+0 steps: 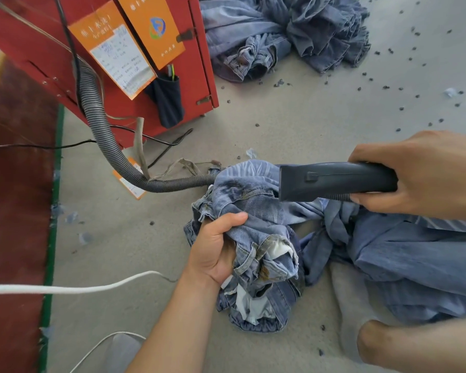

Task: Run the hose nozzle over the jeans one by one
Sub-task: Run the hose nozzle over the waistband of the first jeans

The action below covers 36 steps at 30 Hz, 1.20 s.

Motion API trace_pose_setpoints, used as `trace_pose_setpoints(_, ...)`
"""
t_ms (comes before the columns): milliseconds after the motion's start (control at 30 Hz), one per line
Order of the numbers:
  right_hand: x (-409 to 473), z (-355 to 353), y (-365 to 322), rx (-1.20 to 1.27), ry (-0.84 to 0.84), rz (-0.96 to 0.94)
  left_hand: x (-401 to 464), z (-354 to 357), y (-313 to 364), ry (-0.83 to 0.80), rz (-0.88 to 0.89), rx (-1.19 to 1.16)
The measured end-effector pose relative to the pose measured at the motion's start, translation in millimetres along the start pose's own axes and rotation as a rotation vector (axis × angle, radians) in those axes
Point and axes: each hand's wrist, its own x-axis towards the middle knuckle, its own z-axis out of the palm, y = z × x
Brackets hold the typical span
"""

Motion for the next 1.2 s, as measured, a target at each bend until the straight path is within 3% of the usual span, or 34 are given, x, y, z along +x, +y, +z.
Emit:
trace_pose_setpoints(200, -1, 2, 3, 0.058, -0.050, -0.022, -14, -13, 10, -0.055, 0.003, 0.059)
trace_pose_setpoints(400, 3, -4, -47, 0.021, -0.055, -0.122, -28, -16, 12, -0.095, -0.008, 0.110)
trace_pose_setpoints(567, 9, -2, -84, 0.073, 0.015, -0.175, -33, -20, 9, -0.120, 0.073, 0.162)
trace_pose_setpoints(700, 11, -12, -74, 0.191, 0.114, -0.115, -40, -28, 17, -0.111, 0.027, 0.168)
trace_pose_setpoints(933, 11, 12, -96, 0.161, -0.140, -0.217, -50, -38, 11, -0.173, 0.008, 0.103)
trace_pose_setpoints(1000, 18, 19, -105, 0.206, -0.076, -0.192, -50, -42, 13, -0.148, 0.000, 0.119)
trace_pose_setpoints(1100, 24, 15, -98, 0.369, 0.125, -0.080, -57, -42, 26, -0.117, -0.030, 0.332)
trace_pose_setpoints(1200, 23, -2, -81, 0.507, 0.160, -0.035, -63, -52, 41, -0.111, 0.063, 0.370)
